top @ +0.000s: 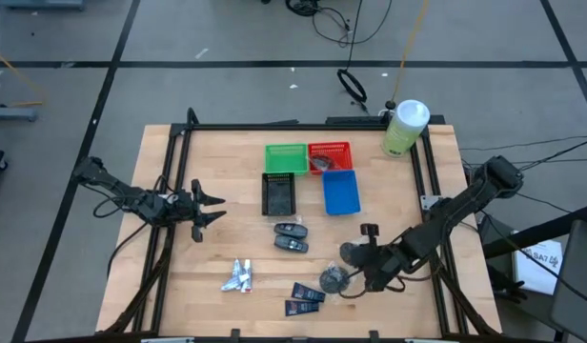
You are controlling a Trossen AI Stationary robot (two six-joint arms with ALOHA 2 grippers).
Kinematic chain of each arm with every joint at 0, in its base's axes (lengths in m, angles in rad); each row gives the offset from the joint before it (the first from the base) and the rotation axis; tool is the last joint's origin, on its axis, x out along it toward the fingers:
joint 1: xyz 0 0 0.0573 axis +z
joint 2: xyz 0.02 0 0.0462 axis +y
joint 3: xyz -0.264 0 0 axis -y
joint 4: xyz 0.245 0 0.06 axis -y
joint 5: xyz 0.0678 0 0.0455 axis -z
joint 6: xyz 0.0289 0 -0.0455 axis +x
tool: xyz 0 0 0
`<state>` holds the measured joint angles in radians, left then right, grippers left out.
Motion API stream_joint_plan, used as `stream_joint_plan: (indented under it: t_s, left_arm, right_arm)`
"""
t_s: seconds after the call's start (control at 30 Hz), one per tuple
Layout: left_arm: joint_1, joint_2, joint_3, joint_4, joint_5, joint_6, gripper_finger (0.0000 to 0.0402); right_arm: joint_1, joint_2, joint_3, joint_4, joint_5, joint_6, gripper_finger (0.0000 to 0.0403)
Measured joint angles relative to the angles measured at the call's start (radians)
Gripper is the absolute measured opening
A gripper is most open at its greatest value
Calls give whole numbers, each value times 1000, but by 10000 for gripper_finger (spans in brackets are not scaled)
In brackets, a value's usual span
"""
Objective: Pick & Place Travel size toiletries
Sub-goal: Put the right black hairbrush into the red bin
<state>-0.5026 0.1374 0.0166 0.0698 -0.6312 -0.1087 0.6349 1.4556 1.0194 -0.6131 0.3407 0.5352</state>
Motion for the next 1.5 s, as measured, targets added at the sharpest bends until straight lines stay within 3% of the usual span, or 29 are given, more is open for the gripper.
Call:
stream_joint_plan:
  t_s: [0.23,0.5,0.77,1.07,1.5]
  left_arm:
    - [0,0,0,-1,0,0,163]
    - [0,0,0,-5,0,0,163]
    - [0,0,0,-5,0,5,163]
    - [0,0,0,-6,0,9,163]
    - [0,0,0,-6,0,25,163]
  right_arm:
    - [-42,-147,-212,305,-2,-32,0]
    - [-148,-341,-488,743,-2,-183,0]
    - [-294,-427,-675,1017,-2,-265,0]
    - [-409,-435,-746,1240,-7,-371,0]
    - [-567,-435,-747,1358,-190,-431,0]
